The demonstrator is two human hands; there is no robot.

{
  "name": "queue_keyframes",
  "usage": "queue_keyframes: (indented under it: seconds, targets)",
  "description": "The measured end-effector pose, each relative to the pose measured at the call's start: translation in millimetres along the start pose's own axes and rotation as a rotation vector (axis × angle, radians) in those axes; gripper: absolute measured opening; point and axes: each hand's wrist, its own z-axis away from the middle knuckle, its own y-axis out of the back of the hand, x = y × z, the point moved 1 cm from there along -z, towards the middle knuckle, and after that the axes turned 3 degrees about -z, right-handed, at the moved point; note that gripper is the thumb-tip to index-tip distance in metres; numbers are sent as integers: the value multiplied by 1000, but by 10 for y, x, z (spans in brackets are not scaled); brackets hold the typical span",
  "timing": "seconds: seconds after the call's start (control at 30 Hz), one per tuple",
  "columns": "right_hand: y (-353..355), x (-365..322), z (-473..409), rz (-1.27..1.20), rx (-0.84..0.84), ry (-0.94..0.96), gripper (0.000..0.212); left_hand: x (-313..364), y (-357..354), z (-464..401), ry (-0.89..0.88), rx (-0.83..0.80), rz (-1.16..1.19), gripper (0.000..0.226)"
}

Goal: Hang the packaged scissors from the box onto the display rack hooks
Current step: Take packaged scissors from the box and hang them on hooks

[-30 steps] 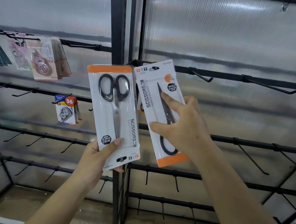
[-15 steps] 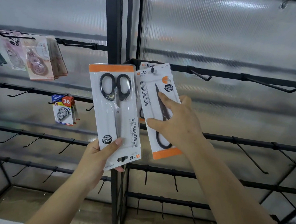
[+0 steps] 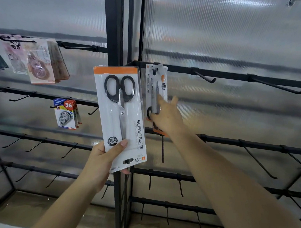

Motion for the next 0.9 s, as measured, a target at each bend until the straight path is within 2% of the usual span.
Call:
queue_keyframes:
  seconds: [0.1, 0.17, 0.27, 0.33, 0.4, 0.53, 0.6, 0.67, 0.77, 0.9]
  targets:
    - [83, -6, 160, -82, -25, -17, 60, -17, 10, -12, 3, -17, 22, 40]
    - [174, -53, 315, -377, 7, 5, 48, -41, 15, -24, 13, -28, 21, 54]
    - [335, -129, 509, -855, -91, 28, 34, -76, 9, -37, 34, -46, -4, 47]
    - [429, -137, 529, -1025, -181, 55, 48, -92, 1, -41, 51, -63, -64, 36]
    - [535, -144, 514, -1155, -184, 74, 56, -101, -11, -34, 61, -93, -155, 30]
    - [665, -104, 531, -1218, -83, 72, 20, -129, -15, -14, 61, -99, -228, 31]
    - [671, -20, 562, -1245, -23, 38, 13, -129, -18, 8, 49, -99, -213, 34]
    - [665, 64, 583, -1316, 42, -6, 11, -114, -16, 33, 43, -83, -165, 36]
    - [660, 209, 605, -1450, 98, -123, 18, -79, 13, 49, 26, -33, -42, 64]
    - [684, 404, 688, -1432, 66, -160, 29, 29, 49, 35, -51, 33, 14, 78]
